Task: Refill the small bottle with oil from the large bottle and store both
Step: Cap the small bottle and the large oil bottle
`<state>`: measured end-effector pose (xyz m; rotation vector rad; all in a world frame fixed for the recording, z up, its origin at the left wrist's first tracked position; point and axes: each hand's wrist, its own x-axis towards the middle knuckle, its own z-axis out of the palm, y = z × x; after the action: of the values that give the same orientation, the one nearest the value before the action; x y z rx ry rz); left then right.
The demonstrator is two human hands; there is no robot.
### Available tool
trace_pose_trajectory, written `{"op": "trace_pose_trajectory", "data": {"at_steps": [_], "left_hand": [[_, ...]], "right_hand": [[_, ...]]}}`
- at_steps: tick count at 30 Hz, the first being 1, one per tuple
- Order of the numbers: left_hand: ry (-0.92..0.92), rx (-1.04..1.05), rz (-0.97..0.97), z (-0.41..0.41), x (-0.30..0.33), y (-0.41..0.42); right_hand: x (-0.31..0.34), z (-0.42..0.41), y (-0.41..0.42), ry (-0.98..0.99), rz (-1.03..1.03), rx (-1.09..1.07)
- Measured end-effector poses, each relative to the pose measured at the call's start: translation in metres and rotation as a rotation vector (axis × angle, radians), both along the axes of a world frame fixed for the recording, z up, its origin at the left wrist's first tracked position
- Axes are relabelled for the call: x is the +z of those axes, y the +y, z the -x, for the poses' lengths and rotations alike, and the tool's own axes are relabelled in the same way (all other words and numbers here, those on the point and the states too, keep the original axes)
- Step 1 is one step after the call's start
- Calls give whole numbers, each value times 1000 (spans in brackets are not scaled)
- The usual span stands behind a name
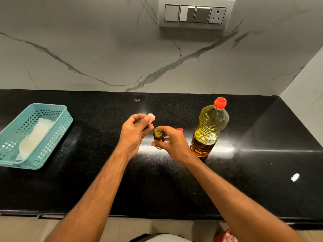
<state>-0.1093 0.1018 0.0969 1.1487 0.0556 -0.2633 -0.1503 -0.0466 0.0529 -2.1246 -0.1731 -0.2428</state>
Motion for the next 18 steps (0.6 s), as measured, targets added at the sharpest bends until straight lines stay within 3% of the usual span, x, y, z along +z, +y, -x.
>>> {"op": "trace_pose_trajectory", "data": {"at_steps": [5, 10, 18], "left_hand": [[-105, -138, -138, 0, 1, 4], [-360, -95, -483, 7, 5, 1], [-566, -149, -659, 18, 0, -3]], "right_hand": [[5, 4, 1, -22, -27, -14], [9, 6, 1, -27, -29, -41], [10, 9, -1, -24, -30, -68]]}}
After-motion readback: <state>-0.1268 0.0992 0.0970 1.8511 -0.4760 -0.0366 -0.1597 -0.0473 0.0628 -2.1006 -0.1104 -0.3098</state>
